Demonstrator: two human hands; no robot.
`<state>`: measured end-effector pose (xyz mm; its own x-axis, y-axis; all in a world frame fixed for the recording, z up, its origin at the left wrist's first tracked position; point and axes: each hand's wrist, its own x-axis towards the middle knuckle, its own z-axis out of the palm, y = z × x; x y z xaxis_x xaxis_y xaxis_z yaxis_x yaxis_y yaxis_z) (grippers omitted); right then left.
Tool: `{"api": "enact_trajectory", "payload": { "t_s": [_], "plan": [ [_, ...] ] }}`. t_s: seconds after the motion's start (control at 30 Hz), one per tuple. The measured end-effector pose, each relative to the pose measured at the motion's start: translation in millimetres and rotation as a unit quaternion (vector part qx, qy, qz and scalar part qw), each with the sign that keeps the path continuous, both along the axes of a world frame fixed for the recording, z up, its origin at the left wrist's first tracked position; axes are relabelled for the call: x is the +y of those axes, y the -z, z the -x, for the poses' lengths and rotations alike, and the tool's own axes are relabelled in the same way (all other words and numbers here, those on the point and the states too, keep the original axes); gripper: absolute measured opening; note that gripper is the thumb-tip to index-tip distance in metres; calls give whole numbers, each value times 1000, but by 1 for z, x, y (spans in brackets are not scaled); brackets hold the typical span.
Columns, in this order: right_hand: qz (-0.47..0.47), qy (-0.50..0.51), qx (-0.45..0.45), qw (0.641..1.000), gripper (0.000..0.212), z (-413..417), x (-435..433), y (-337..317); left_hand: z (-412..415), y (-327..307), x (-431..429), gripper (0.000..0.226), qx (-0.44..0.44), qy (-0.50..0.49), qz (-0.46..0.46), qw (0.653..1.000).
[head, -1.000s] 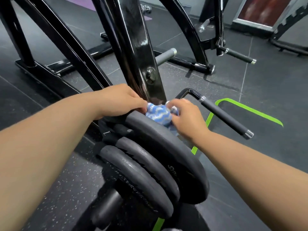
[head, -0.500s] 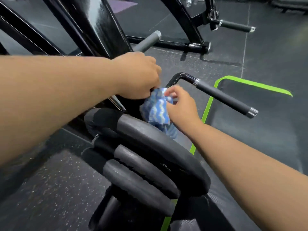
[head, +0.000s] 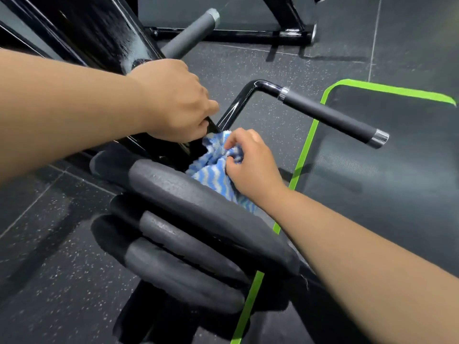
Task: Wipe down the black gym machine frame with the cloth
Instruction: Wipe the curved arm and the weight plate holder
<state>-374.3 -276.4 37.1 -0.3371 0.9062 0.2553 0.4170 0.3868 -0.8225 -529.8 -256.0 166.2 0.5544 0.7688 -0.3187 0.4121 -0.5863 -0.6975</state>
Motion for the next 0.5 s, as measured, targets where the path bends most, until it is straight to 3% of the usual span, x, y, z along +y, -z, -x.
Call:
{"api": "enact_trajectory", "payload": {
  "t_s": [0.1,0.2,0.27,0.4,0.5],
  "plan": [
    [47,43,-23,998,17,-15,-13,37,2,3,2,39,-9,17,-4,1000],
    [114,46,-141,982,21,-36,-12,70,3,5,3,40,-16,20,-14,1000],
    [169,54,-159,971,29,-37,-5,70,2,4,1,36,-25,24,-21,999],
    [255,185,102,944,30,-25,5,44,7,6,2,44,-54,50,-34,997],
    [316,145,117,930,23,-10,9,43,4,7,3,40,-49,44,-31,997]
  ]
}}
